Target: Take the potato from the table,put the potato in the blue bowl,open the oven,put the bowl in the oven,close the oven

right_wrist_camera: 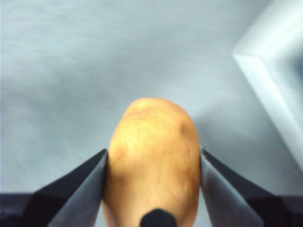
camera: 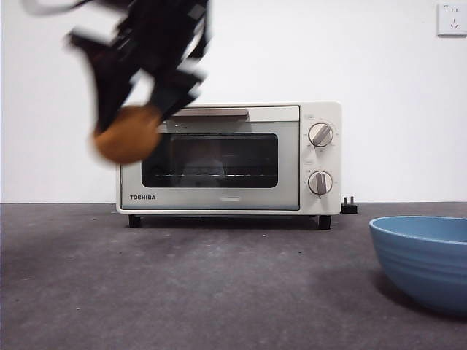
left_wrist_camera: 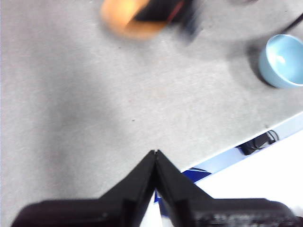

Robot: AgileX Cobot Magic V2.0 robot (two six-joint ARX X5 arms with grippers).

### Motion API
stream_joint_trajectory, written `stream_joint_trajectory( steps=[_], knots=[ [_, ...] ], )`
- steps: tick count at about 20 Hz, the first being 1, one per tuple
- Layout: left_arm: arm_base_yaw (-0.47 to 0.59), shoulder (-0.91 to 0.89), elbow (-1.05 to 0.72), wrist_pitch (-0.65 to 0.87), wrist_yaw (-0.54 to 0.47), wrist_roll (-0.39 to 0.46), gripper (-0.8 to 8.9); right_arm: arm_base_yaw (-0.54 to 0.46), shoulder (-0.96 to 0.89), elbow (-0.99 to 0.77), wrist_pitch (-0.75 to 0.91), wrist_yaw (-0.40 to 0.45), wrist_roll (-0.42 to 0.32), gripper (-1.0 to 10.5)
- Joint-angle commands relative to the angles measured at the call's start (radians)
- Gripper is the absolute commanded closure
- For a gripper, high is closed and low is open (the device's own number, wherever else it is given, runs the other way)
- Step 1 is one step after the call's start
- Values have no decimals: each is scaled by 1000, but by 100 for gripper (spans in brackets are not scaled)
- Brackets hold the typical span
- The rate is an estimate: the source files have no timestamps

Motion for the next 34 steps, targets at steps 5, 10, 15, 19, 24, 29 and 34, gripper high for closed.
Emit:
stream_joint_trajectory(
  steps=[5,10,15,19,24,29,34],
  knots=[
    [-3,-4,5,2,3,-7,819,-27,-242,6,-299,141,-6,958],
    [-2,0,5,2,3,-5,819,-27,-446,-120,-422,142,39,958],
    [-2,18,5,2,3,-3,819,-48,-826,-597,-265,190,166,958],
    [-2,42,5,2,3,-3,819,-102,-1022,-870,-206,174,259,958],
    [-2,82,5,46,3,-3,819,-169,-1055,-1109,-32,111,288,958],
    [-2,129,5,140,3,-3,819,-246,-1048,-1254,127,109,304,958],
    [-3,197,5,179,3,-3,819,-290,-1013,-1274,169,90,306,915]
  ],
)
